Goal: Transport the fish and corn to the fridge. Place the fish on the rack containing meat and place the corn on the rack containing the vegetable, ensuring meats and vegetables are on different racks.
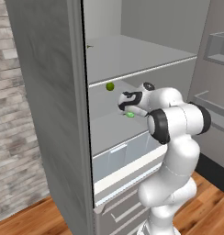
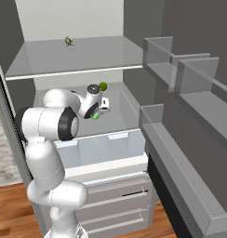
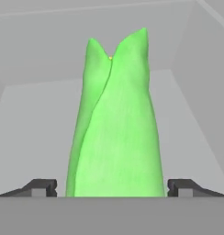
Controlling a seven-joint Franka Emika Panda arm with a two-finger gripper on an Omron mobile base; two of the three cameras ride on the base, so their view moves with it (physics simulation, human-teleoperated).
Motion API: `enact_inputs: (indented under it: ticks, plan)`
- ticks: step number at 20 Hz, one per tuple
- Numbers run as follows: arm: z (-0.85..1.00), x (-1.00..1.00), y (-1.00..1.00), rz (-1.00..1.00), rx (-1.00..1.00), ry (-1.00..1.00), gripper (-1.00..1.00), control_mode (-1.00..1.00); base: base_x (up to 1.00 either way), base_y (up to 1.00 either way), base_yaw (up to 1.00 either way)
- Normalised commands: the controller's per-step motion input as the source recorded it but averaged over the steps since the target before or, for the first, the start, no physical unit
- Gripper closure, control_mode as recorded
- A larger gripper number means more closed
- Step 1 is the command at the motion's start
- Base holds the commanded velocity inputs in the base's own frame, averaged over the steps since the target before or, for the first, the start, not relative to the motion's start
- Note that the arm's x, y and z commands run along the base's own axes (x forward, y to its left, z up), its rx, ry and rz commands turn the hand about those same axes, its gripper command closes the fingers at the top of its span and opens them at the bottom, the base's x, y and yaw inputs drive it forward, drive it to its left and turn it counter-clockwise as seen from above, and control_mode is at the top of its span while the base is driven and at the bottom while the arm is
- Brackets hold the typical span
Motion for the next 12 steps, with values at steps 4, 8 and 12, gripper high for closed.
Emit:
enact_inputs:
  ticks: [4,8,12]
  plan:
    - [0.06,-0.18,-0.02,-0.03,0.00,0.00,-1.00,-1.00,0.00,0.00,0.00]
    - [0.20,-0.37,0.00,-0.07,0.00,-0.01,-1.00,-1.00,0.00,0.00,0.00]
    - [0.27,-0.55,0.00,-0.07,0.00,-0.01,-1.00,-1.00,0.00,0.00,0.00]
